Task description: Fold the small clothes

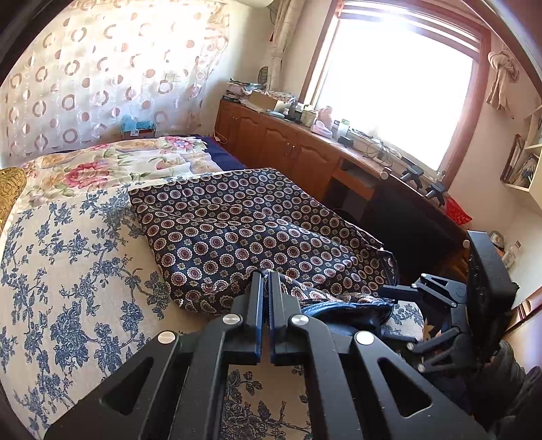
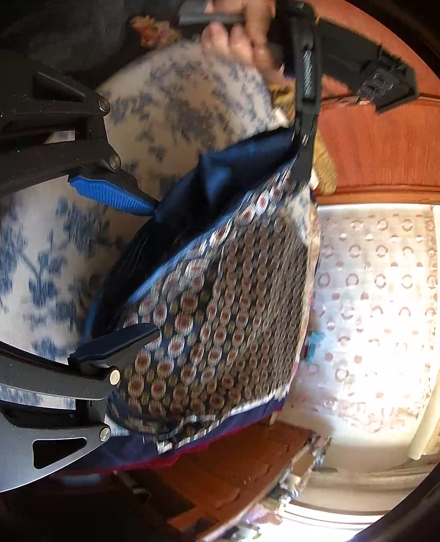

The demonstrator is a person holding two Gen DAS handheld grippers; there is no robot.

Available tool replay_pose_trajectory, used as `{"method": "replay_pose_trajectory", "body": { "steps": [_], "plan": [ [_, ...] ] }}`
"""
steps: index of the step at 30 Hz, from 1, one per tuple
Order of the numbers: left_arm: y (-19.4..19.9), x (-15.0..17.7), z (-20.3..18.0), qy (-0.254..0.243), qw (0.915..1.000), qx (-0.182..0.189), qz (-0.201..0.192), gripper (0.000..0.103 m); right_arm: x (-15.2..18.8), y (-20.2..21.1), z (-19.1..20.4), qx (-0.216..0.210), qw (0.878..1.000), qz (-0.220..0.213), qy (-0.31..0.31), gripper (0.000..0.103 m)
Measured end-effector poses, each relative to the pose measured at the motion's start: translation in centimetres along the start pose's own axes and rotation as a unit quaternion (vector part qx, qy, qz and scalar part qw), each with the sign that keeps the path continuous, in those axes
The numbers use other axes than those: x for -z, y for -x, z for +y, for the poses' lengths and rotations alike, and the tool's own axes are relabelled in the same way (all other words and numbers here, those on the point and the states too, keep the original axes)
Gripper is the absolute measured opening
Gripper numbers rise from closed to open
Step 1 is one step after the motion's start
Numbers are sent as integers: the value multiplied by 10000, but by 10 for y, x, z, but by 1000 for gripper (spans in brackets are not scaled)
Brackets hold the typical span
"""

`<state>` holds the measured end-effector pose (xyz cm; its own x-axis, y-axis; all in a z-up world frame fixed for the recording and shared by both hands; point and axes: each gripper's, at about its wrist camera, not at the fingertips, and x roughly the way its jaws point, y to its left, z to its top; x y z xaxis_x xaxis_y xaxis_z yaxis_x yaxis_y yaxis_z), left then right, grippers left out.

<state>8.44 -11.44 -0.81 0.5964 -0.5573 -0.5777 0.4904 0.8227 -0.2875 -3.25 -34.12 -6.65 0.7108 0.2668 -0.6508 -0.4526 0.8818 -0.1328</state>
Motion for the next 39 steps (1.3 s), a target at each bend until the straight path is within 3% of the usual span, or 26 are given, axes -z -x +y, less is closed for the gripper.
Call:
{"method": "replay_pose_trajectory", "body": {
  "steps": [13, 15, 17, 19, 20, 30, 39],
  "plan": [
    [7, 2, 6, 40, 9999, -108, -95, 4, -1, -17, -15, 559, 9981, 225, 137, 68],
    [8, 2, 7, 36, 9998, -140, -111, 4, -3, -16, -23, 580, 9981, 217, 25, 58],
    [10, 1, 8, 18, 9997, -212, -151, 4, -6, -15, -30, 561, 9981, 232, -83, 28],
    [13, 0, 9, 22, 9994, -264, -210, 4, -12, -15, -33, 550, 9982, 215, -91, 12],
    [14, 0, 9, 26, 9993, -283, -234, 4, -16, -15, -36, 566, 9982, 185, -76, 9],
    [26, -15, 35, 158, 9973, -584, -410, 4, -83, -6, -21, 636, 9958, -467, 467, 5],
    [16, -35, 70, 277, 9944, -933, -417, 4, -147, -49, -23, 459, 9932, -607, 882, 4]
  ]
}}
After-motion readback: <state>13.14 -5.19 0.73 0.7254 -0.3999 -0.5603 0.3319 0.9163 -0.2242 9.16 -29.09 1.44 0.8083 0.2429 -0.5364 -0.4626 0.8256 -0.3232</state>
